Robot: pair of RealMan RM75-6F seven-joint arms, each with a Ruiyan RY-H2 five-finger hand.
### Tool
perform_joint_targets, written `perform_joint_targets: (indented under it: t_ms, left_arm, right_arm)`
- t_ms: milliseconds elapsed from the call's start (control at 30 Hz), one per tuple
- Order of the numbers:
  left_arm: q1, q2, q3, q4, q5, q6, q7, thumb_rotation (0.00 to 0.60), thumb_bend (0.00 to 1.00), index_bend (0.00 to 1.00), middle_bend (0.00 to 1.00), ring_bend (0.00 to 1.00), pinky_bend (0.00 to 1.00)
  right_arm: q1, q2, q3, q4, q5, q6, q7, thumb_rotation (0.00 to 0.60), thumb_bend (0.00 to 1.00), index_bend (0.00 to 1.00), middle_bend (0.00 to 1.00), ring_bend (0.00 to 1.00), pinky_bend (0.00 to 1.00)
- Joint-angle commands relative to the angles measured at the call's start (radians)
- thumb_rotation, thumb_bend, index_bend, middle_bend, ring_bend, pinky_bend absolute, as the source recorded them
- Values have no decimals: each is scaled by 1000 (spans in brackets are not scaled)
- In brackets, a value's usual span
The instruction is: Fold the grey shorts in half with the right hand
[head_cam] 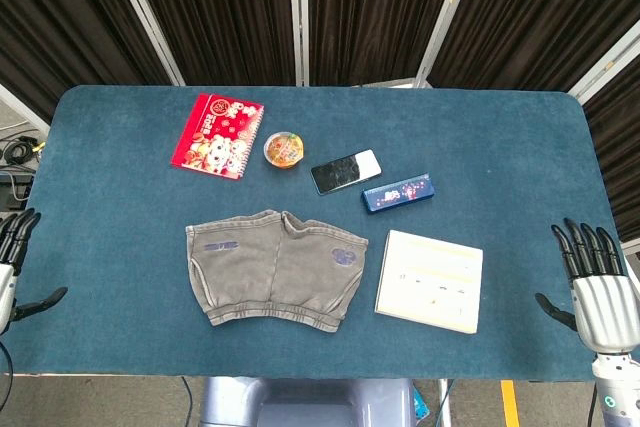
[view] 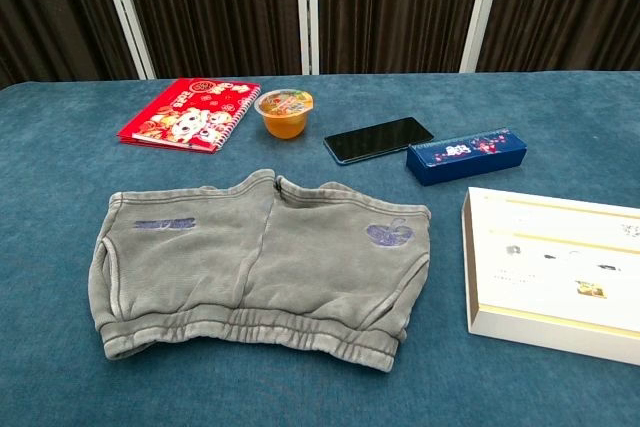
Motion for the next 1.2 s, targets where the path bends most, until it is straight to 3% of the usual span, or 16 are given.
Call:
perform_joint_targets:
  t_ms: [33,300,467,667,767,900,1067,1200]
  left_arm:
    - [-3,11,7,-19,-10,-13,35,600,0,0,0,0,0]
    - [-1,2,8,-21,-1,-3,56,600,0,0,0,0,0]
    - [-10,-11,4,-19,-5,-18,76,600,0,0,0,0,0]
    - [-24,-25,-7,-3,-14,-31,76,600,0,0,0,0,0]
    - [-32,-31,-14,4,-32,-49,79,600,0,0,0,0,0]
    - [-41,-35,-23,12,-58,-72,80,600,0,0,0,0,0]
    - [-48,-34,-25,17,-72,-91,69,600,0,0,0,0,0]
    - [-51,-35,-22,23,-63,-93,58,600,0,0,0,0,0]
  right_arm:
    - [1,1,-1,-3,-1,-1,-6,600,0,5,0,0,0]
    - [29,18,-34,-32,-43,-62,36,600,0,11,0,0,0]
    - [169,53,-75,-91,-187,-228,98,600,0,56,0,0,0]
    - [315,41,-82,-139,-289,-400,83,600,0,132,8,0,0]
    - [395,-6,-83,-156,-318,-512,71,600,0,154,47,0,4]
    - [486,-107,-73,-114,-338,-619,47,600,0,150,120,20,93]
    - [576,-255,-69,-7,-360,-708,10,600,0,164,168,79,164]
    - [610,-326,-68,65,-367,-714,-10,600,0,202,209,129,214]
